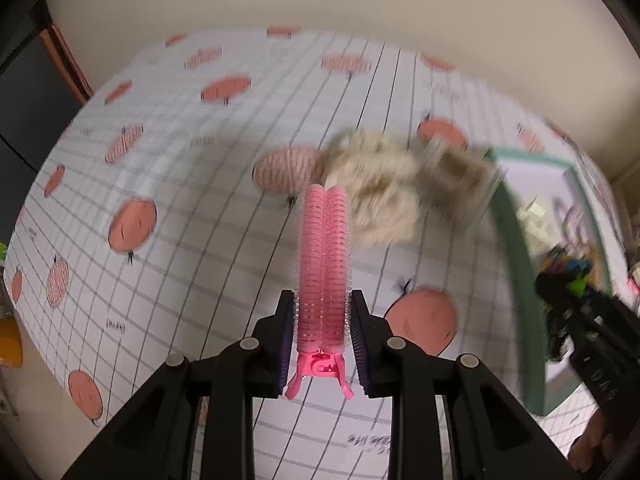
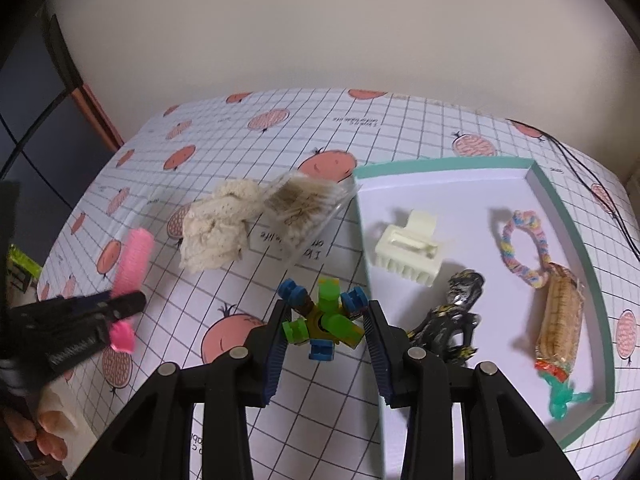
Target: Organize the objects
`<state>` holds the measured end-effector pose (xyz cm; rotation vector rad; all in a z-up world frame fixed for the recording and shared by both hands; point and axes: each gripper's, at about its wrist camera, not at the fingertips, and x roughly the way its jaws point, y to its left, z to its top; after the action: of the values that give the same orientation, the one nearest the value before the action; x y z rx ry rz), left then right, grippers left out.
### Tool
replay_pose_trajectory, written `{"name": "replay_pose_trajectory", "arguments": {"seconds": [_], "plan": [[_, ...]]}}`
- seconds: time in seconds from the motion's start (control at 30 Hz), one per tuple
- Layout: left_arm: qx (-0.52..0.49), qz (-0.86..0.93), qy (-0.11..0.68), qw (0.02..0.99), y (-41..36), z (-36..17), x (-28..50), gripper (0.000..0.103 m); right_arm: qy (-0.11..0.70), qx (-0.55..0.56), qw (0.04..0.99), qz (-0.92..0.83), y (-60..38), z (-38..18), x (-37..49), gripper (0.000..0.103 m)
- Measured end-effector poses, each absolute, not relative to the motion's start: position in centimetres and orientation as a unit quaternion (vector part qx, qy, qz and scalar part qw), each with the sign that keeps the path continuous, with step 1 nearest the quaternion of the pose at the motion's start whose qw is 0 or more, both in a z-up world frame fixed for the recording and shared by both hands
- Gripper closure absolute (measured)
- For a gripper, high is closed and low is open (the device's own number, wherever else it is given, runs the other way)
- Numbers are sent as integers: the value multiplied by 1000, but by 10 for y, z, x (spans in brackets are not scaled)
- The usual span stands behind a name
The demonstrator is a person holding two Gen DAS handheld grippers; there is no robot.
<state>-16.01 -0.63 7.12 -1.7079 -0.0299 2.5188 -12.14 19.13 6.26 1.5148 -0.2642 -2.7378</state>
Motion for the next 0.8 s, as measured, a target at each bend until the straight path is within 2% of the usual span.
{"name": "replay_pose_trajectory", "arguments": {"seconds": [0.47, 0.8], "plan": [[-500, 856, -37, 127, 63, 104, -168, 75, -113, 465, -66, -876, 266, 67, -107, 63], [-493, 851, -21, 178, 129, 106, -168, 75, -127, 464, -112, -869, 321, 63, -88, 63]]}}
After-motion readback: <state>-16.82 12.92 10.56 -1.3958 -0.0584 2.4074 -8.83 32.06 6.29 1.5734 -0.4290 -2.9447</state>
